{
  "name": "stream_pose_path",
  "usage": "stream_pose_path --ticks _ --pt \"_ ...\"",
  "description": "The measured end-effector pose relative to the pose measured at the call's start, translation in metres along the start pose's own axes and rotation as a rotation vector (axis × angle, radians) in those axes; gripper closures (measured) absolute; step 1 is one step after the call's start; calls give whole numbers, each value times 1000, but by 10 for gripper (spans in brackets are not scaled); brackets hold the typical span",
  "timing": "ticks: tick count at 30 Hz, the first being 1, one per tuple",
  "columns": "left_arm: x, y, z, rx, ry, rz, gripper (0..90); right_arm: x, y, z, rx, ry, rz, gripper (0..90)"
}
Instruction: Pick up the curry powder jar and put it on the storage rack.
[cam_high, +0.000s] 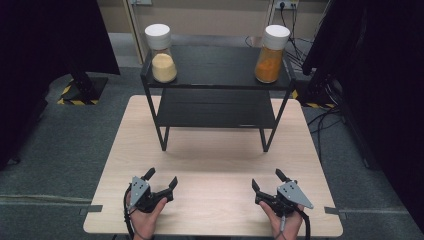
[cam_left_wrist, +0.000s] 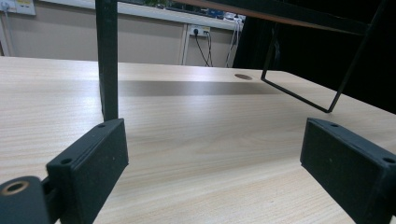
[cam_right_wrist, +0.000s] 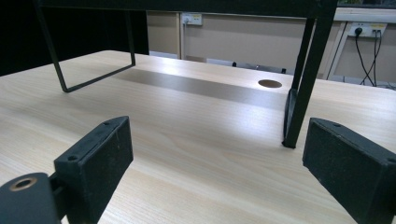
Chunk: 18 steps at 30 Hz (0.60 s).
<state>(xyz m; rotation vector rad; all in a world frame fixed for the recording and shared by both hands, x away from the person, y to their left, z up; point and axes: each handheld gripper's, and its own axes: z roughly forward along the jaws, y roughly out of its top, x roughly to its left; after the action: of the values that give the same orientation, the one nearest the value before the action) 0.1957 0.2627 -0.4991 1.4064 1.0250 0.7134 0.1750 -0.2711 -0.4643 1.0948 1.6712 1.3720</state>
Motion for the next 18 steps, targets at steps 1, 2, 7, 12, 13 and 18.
stream_pose_path --ticks 1,2,7,12,13,18 --pt "0 0 0 0 0 0 67 0 -1 0 0 -3 -1 87" --pt "0 0 0 1 0 2 67 0 -2 0 1 -5 1 87" --pt "0 0 0 -1 1 4 66 0 -6 -1 2 -12 -1 88" --pt "-1 0 0 -2 0 5 66 1 -10 -2 2 -16 -6 87" --pt "-1 0 0 -1 0 5 67 1 -10 -2 2 -16 -7 87" --pt "-1 0 0 -1 1 5 66 2 -11 -1 1 -20 -16 87"
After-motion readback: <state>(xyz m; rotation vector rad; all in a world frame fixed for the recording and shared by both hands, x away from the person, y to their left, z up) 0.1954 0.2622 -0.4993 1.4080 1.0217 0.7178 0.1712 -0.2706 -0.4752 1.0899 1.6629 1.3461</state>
